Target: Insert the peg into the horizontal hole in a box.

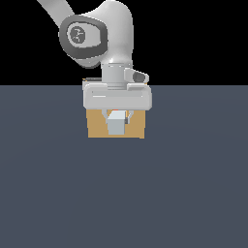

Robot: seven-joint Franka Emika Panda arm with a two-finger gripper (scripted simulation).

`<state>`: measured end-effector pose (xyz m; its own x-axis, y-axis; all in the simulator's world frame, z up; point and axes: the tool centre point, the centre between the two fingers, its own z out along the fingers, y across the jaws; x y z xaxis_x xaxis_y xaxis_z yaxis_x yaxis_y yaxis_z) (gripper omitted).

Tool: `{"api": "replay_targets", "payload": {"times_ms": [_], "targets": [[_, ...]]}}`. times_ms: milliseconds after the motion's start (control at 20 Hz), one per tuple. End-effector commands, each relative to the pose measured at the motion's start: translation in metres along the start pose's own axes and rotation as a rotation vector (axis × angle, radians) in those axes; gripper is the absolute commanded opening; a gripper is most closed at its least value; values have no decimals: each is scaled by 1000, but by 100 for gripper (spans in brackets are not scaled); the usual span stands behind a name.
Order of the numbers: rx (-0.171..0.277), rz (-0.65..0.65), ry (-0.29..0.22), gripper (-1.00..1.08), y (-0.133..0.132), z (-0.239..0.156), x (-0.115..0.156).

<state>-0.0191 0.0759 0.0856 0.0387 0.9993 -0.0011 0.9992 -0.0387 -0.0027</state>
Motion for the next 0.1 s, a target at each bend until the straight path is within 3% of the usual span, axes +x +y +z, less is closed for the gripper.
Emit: {"api": "replay_targets", "payload": {"times_ms": [0,50], "targets": [[-5,-2,2,-100,2,-2,7],[-5,-2,2,-100,2,-2,8]]}}
